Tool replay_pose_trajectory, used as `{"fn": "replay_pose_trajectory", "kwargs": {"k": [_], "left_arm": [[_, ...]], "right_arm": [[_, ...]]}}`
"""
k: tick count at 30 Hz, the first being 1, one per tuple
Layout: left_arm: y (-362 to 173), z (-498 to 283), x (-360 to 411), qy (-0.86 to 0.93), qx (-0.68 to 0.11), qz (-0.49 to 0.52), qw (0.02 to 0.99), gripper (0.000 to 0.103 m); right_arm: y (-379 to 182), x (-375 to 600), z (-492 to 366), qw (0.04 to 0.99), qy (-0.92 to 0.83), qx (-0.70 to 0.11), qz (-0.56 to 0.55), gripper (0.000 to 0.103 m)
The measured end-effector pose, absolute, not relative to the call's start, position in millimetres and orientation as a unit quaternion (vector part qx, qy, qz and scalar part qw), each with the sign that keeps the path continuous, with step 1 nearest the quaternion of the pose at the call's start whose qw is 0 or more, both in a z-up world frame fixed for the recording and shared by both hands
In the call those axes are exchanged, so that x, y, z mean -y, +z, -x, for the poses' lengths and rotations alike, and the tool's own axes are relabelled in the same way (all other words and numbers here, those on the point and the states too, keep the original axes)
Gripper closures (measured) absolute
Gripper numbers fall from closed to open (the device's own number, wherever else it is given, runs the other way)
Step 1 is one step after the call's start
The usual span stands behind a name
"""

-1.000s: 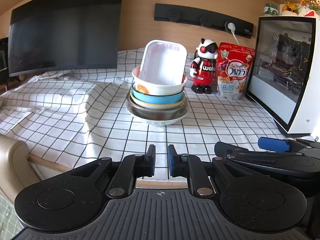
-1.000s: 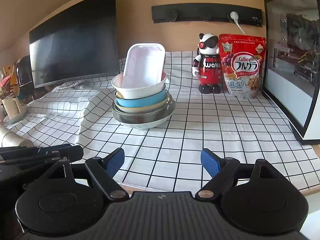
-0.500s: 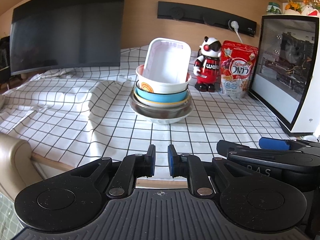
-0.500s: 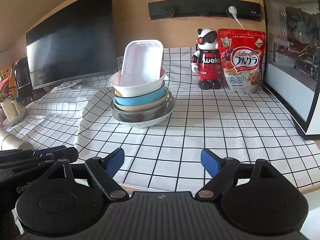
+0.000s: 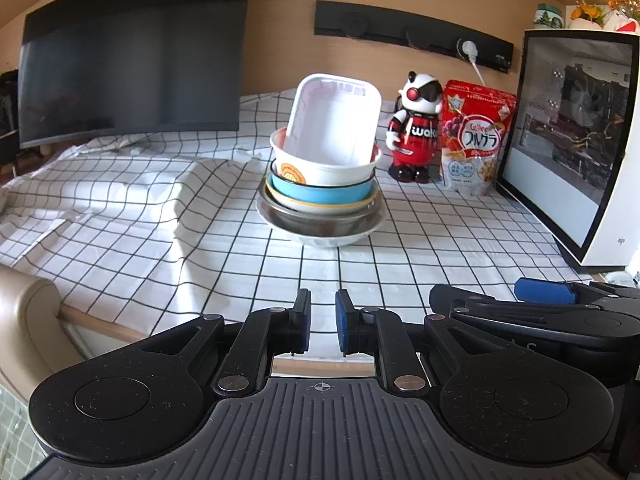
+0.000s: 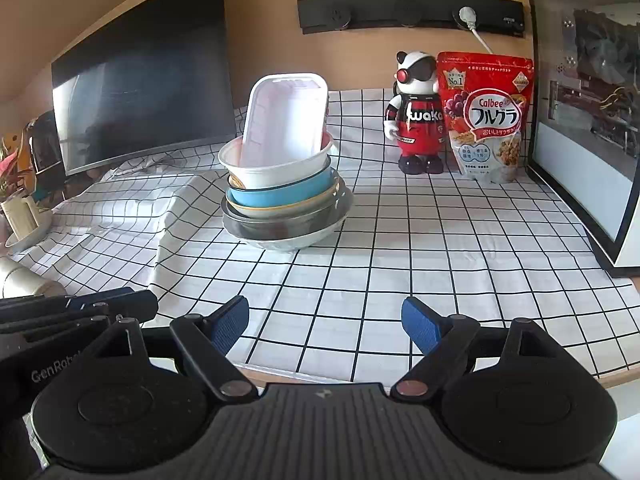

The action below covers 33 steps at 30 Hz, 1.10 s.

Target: Organize plates and bowls

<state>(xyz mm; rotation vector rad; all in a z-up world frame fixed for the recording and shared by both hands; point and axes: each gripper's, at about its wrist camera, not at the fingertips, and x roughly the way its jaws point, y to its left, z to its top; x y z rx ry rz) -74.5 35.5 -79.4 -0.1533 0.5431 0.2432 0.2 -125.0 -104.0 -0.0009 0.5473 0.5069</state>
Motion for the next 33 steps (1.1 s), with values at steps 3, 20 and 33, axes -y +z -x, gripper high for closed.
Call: {"fn": "replay_pose_trajectory", "kwargs": {"k": [3, 20, 33], "left_arm": [[-79.8, 73.2, -36.1, 0.117, -0.269, 0.077, 0.953, 0.088], [-80.0, 72.9, -34.6, 0.118, -0.270, 0.077, 0.953, 0.087], [-81.3, 73.0, -43.7, 0.124, -0.274, 0.111, 0.947, 0.088]], "right_arm": [[-104.3, 125.2, -0.5, 0.931, 0.247, -0.268, 0.000, 0.019], [-106.5, 125.6, -2.4, 0.929, 0.250, -0.272, 0.000, 0.019], [-106.3, 124.5, -5.0, 0.929, 0.248, -0.275, -0.005, 0.019]]}}
